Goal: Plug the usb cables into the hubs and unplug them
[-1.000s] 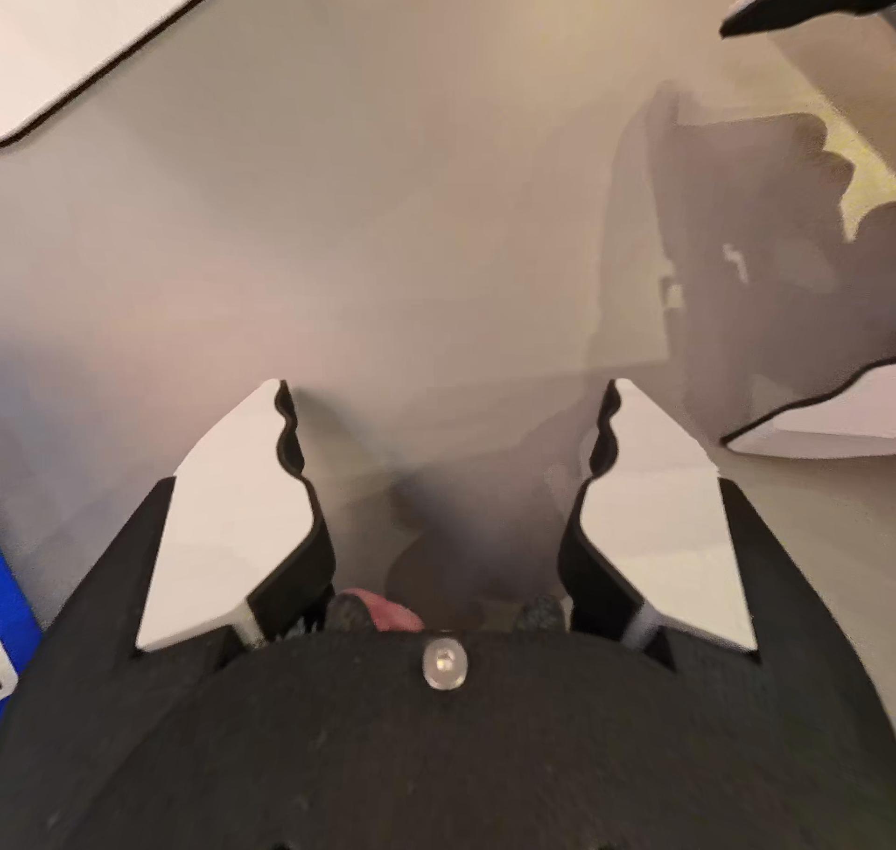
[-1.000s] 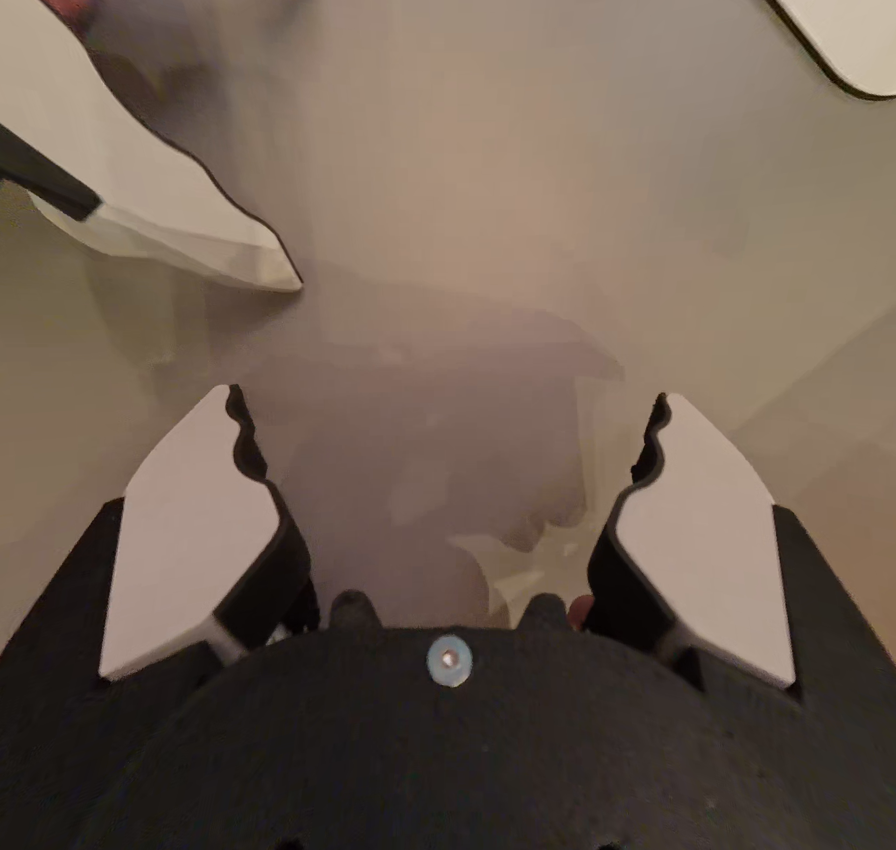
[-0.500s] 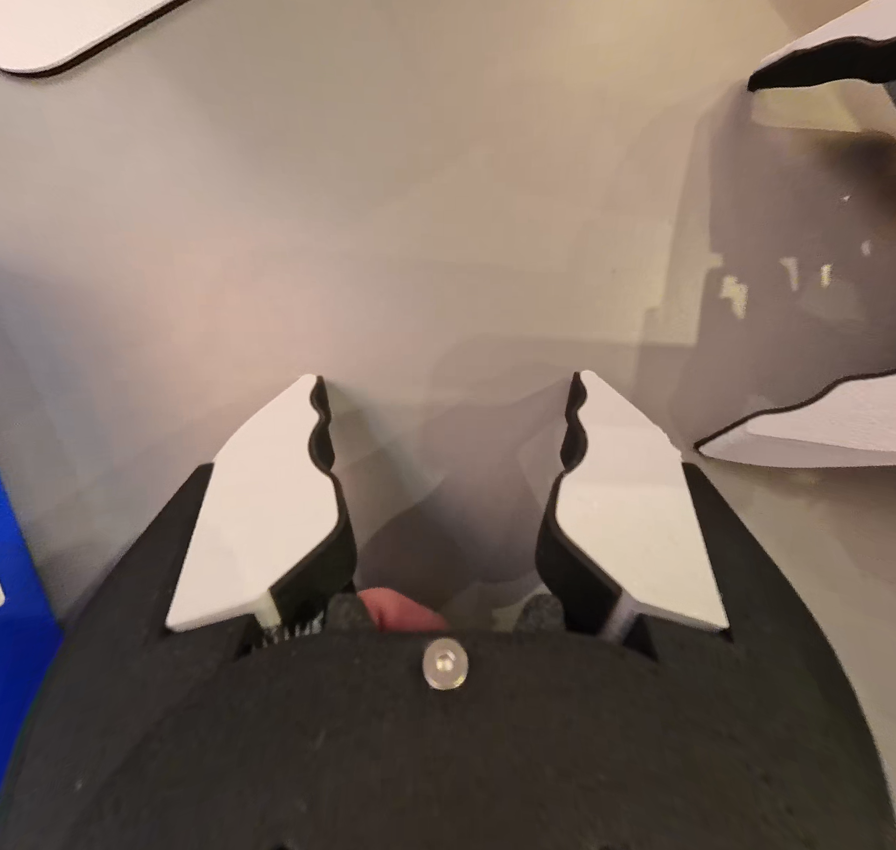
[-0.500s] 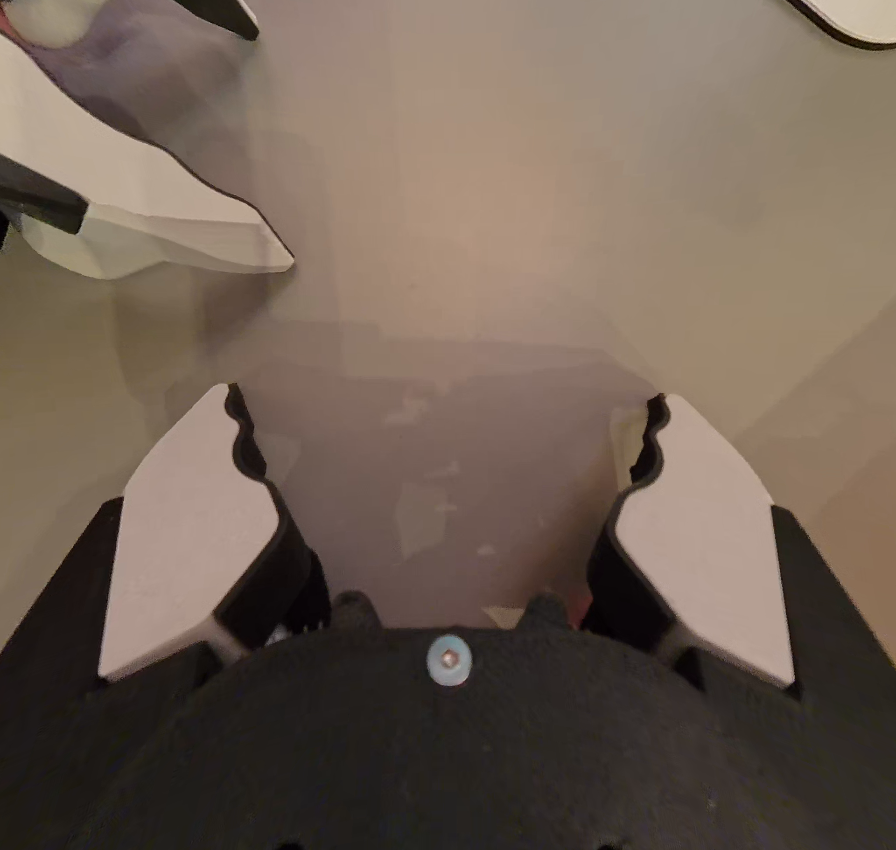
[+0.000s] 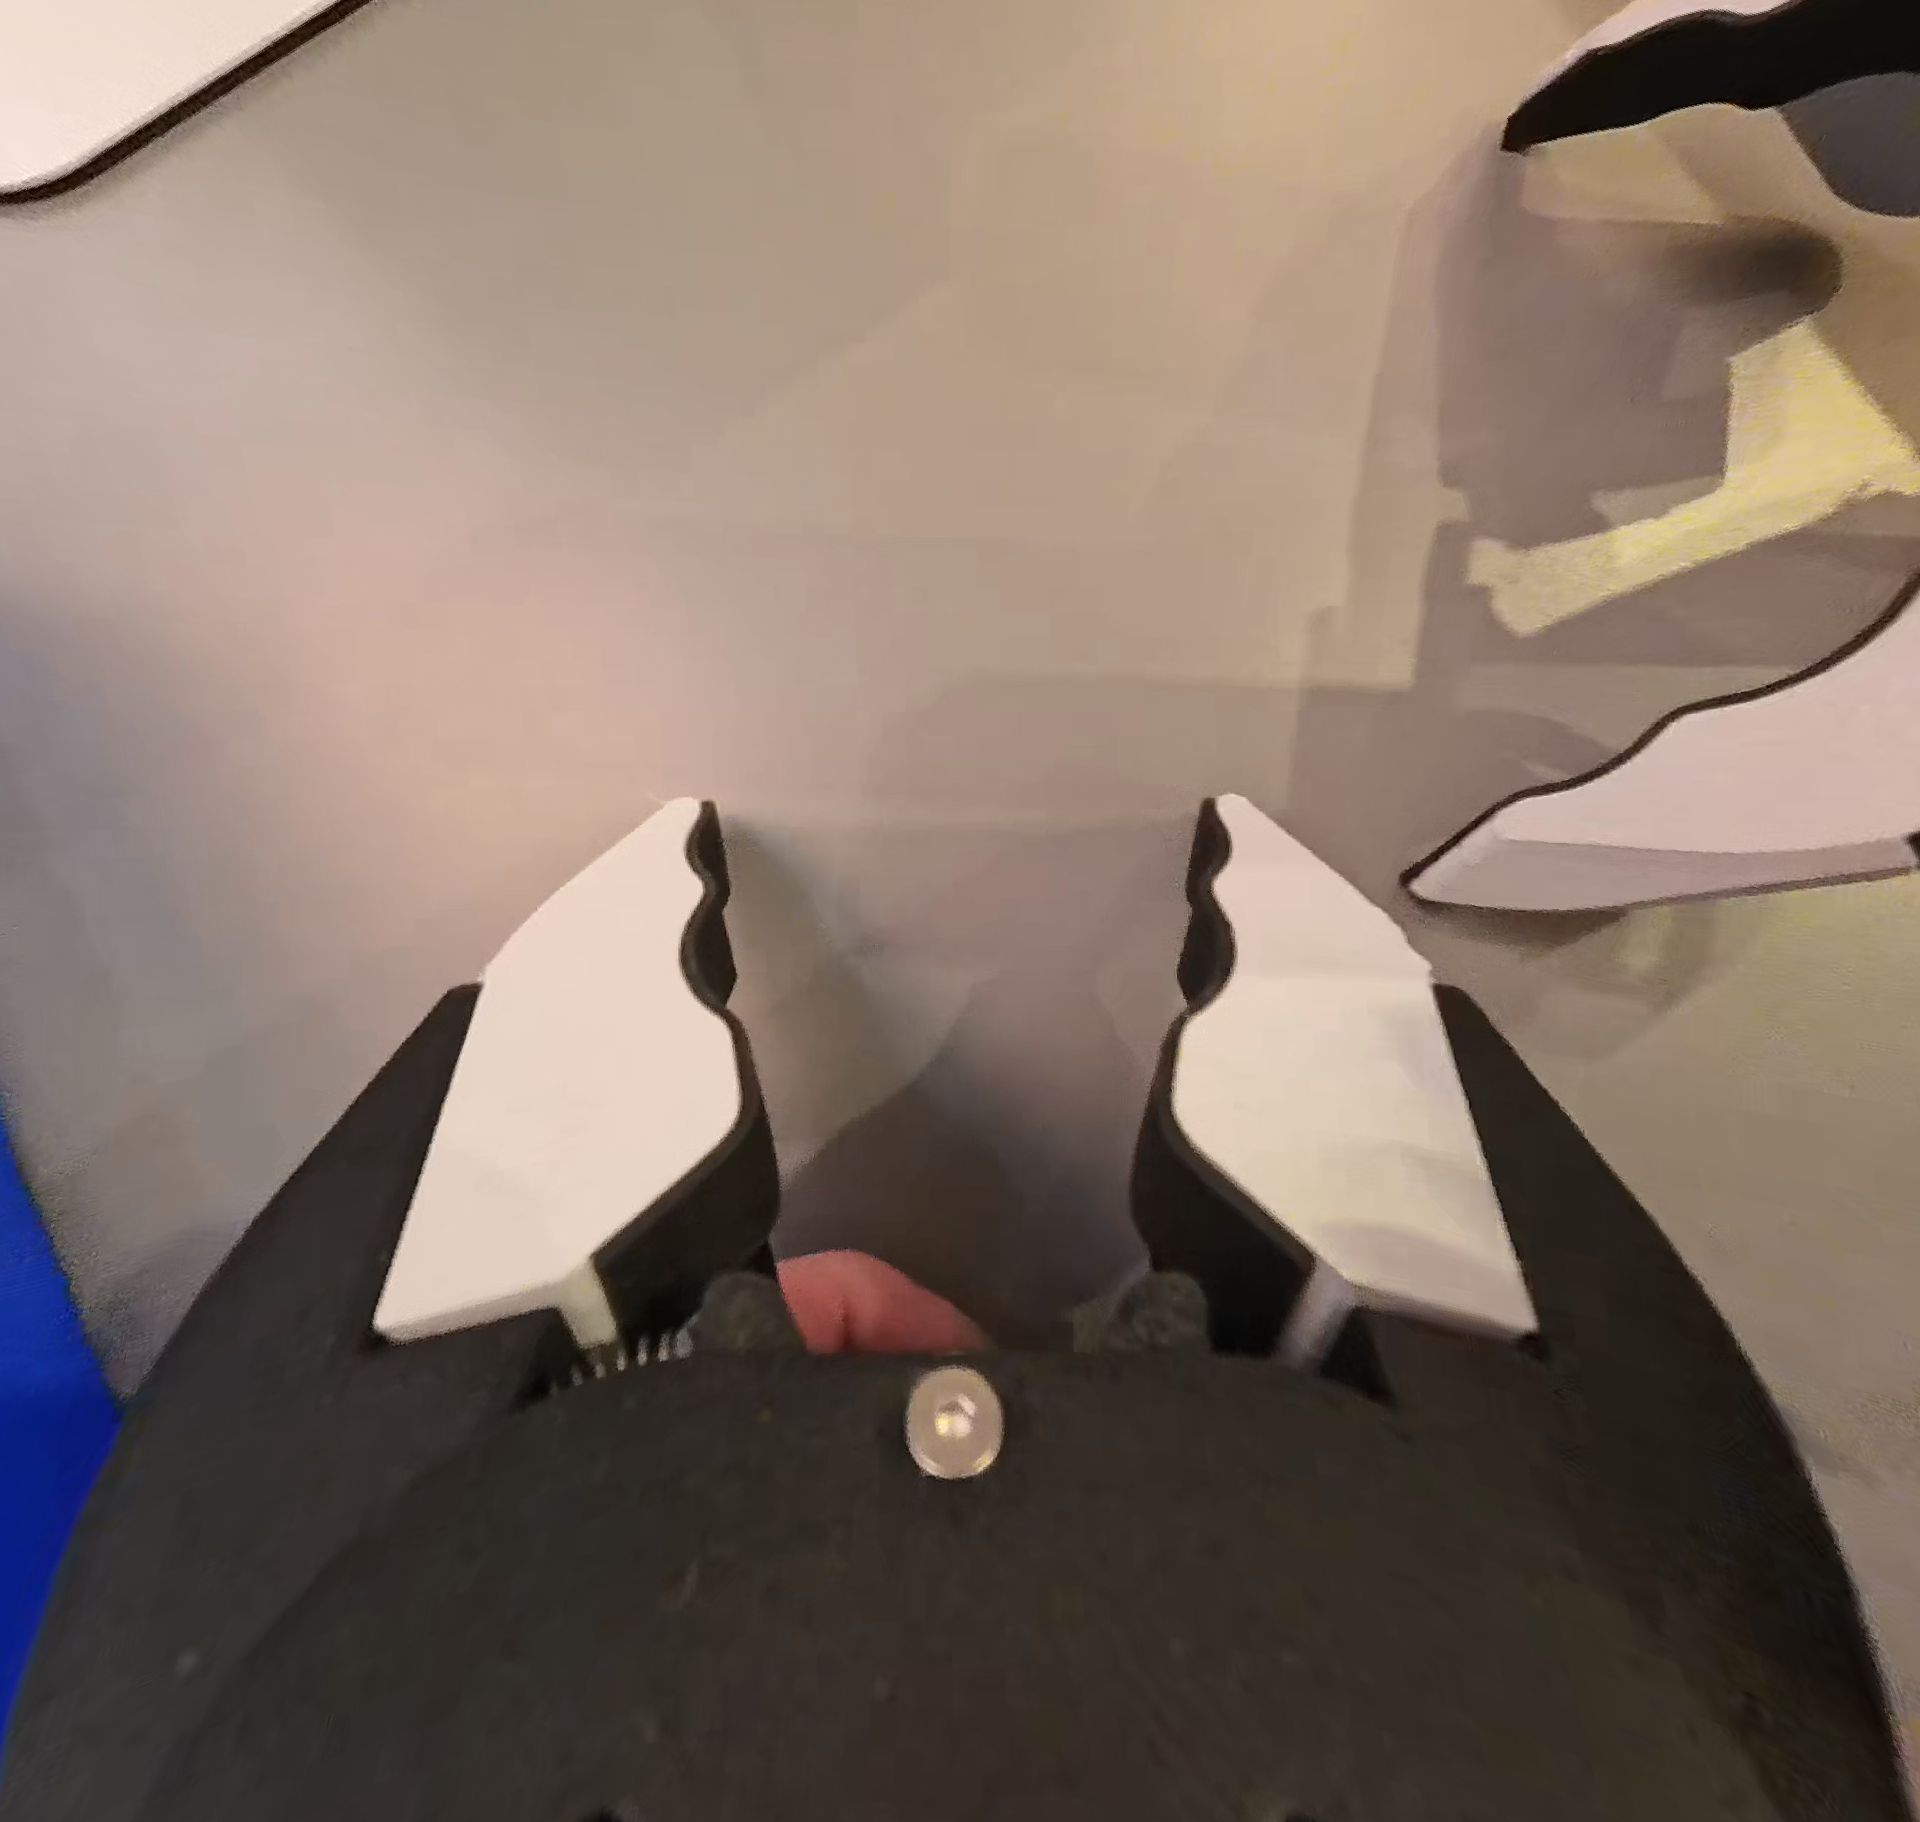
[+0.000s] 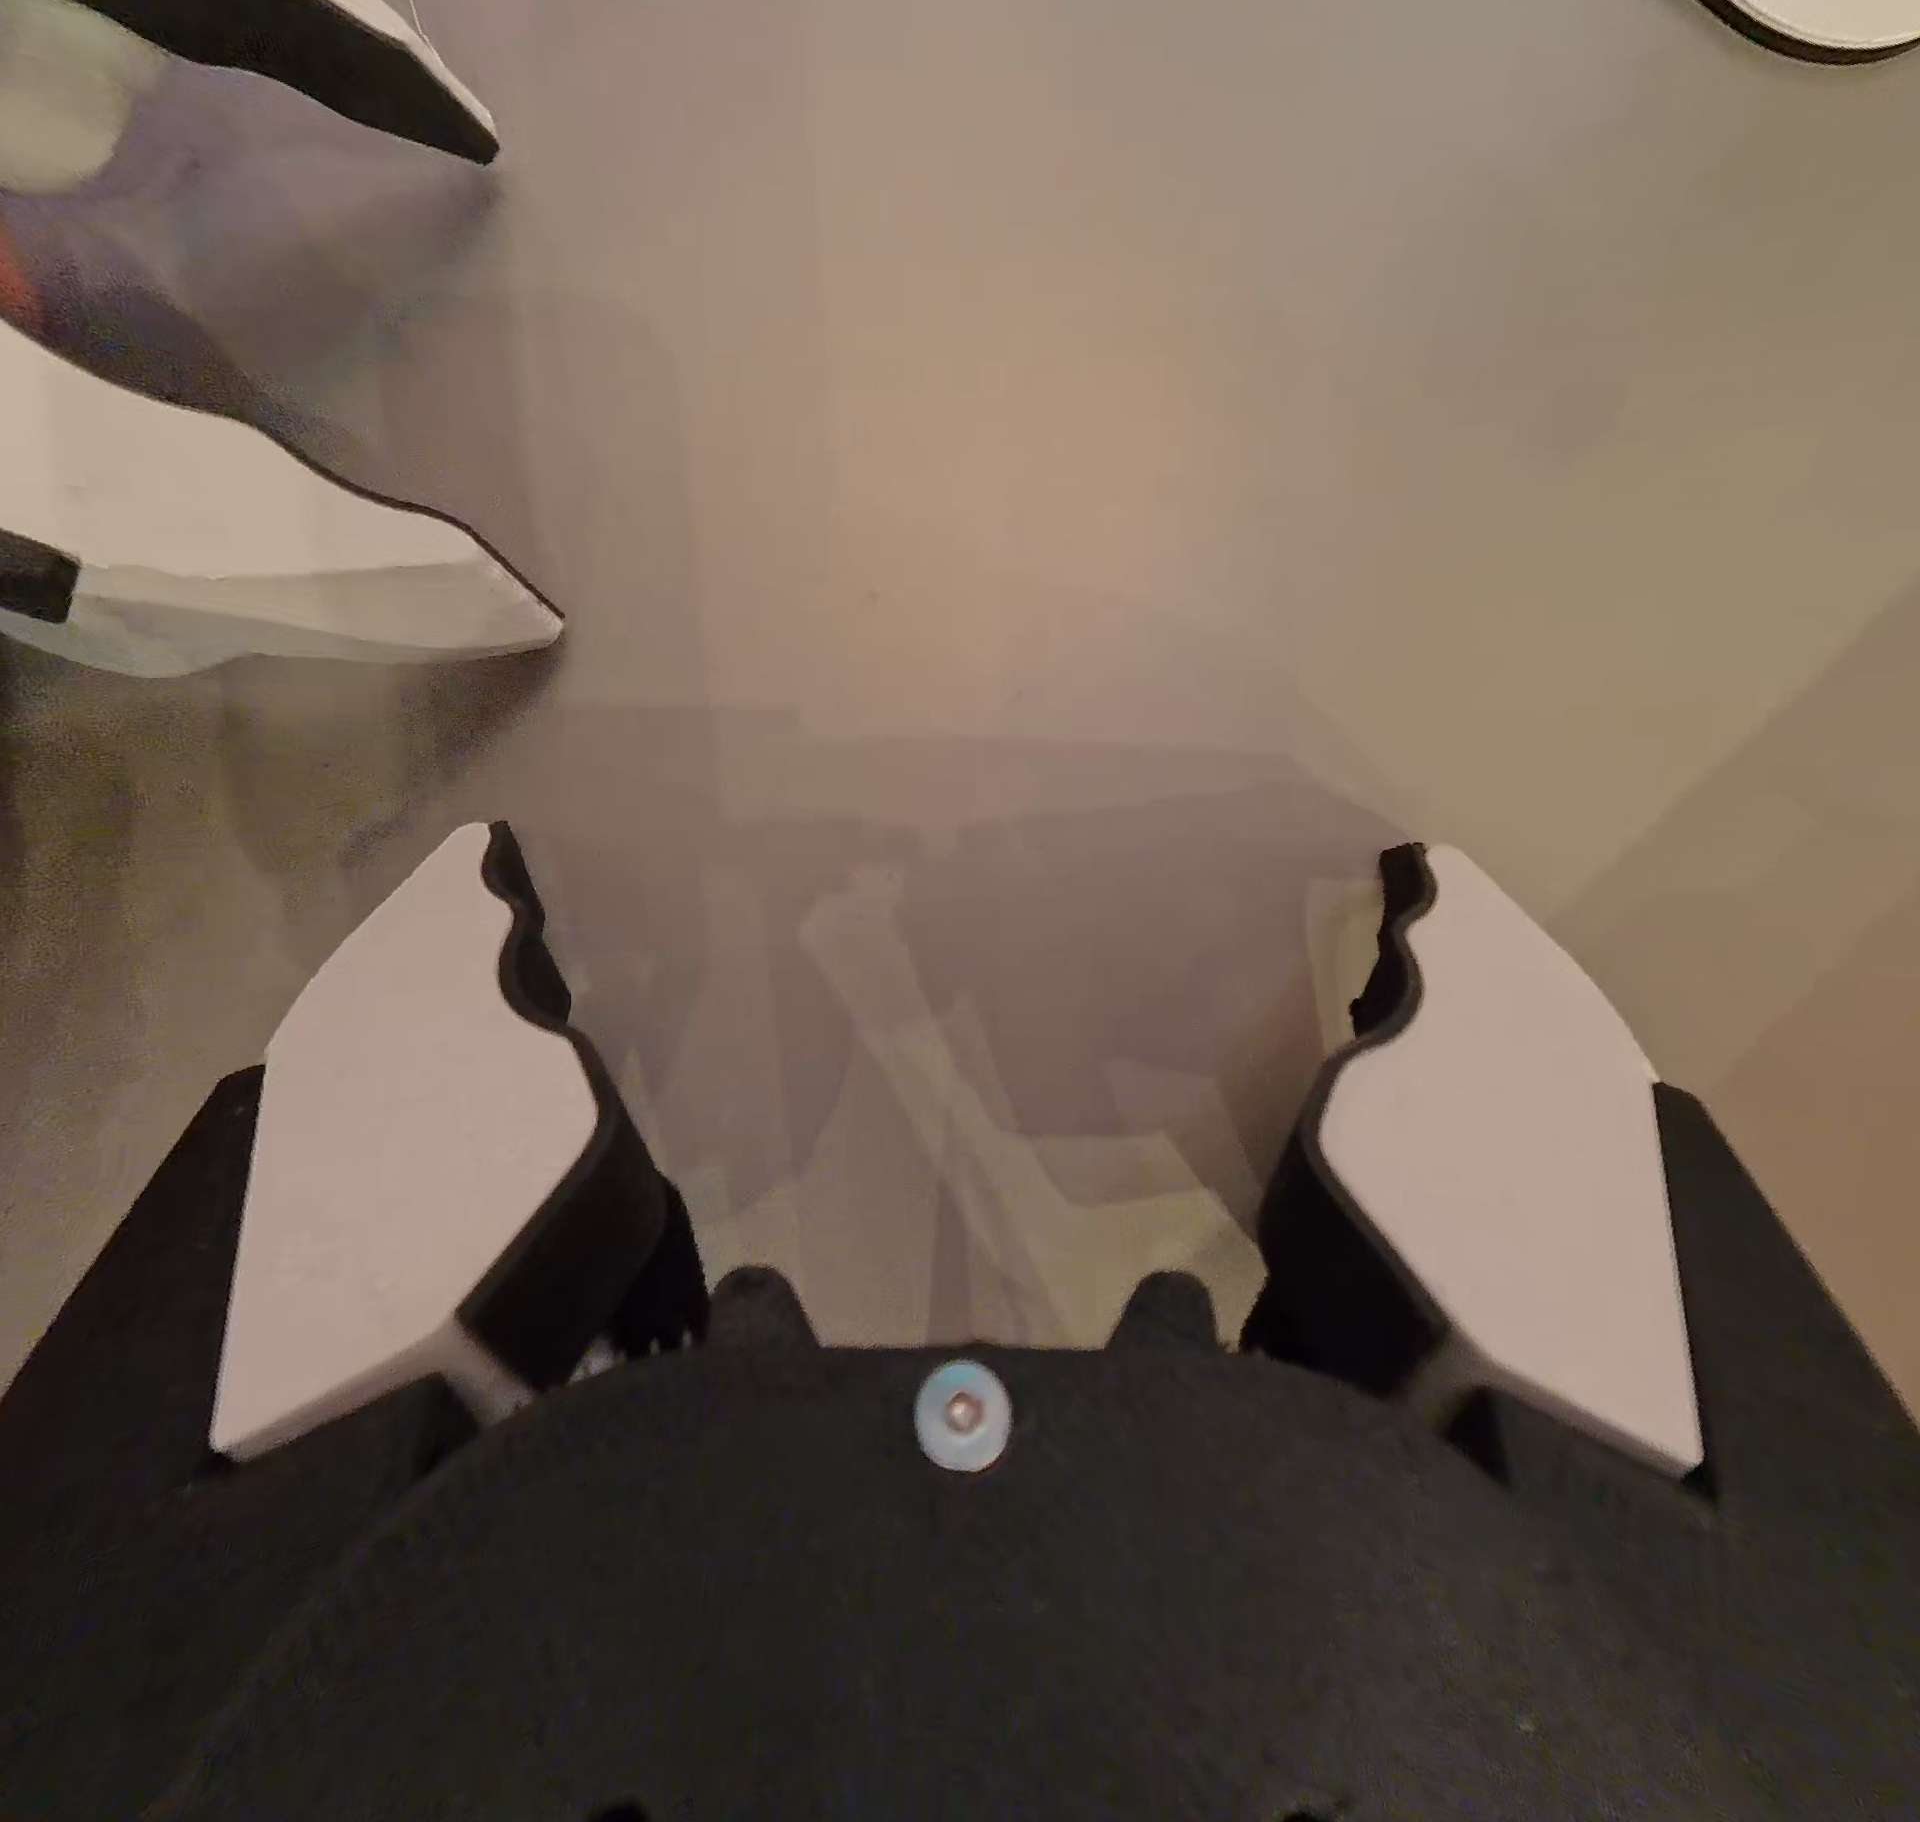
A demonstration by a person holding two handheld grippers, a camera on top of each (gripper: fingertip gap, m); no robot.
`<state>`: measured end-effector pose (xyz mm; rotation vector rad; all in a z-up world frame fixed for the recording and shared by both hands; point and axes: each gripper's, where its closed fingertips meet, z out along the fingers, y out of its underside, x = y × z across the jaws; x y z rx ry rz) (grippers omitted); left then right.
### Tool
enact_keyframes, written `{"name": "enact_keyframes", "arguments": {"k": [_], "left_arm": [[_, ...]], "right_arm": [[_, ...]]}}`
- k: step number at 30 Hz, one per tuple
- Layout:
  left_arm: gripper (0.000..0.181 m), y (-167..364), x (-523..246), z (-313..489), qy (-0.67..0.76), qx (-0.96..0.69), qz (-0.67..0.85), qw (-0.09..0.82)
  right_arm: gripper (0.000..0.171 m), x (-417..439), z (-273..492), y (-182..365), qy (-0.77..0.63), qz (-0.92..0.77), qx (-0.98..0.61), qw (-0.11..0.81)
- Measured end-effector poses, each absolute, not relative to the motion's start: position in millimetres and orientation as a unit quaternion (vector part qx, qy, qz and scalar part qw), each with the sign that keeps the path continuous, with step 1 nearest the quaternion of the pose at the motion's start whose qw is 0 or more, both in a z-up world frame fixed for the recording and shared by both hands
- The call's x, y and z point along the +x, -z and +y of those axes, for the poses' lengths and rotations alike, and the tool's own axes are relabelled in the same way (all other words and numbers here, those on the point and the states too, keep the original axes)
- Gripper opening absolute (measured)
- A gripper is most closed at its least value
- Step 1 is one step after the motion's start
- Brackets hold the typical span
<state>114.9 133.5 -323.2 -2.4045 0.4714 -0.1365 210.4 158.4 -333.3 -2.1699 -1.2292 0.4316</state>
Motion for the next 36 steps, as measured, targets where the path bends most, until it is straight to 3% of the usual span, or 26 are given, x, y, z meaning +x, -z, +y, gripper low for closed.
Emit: {"name": "enact_keyframes", "arguments": {"k": [1,9,16,19,25,36], "left_arm": [[0.084,324,117,132,0.057,-0.923,0.181,0.333],[0.089,324,109,132,0.041,-0.931,0.159,0.325],[0.119,323,91,132,-0.013,-0.939,0.118,0.322],[0.106,327,110,142,0.059,-0.929,0.155,0.331],[0.116,328,103,142,0.047,-0.930,0.126,0.341],[0.118,328,103,142,0.048,-0.930,0.128,0.340]], "right_arm": [[0.146,210,158,333,-0.163,-0.463,-0.818,0.301],[0.146,210,158,333,-0.163,-0.463,-0.818,0.301],[0.146,210,158,333,-0.163,-0.463,-0.818,0.301],[0.146,210,158,333,-0.163,-0.463,-0.818,0.301],[0.146,210,158,333,-0.163,-0.463,-0.818,0.301],[0.146,210,158,332,-0.163,-0.463,-0.818,0.301]]}}
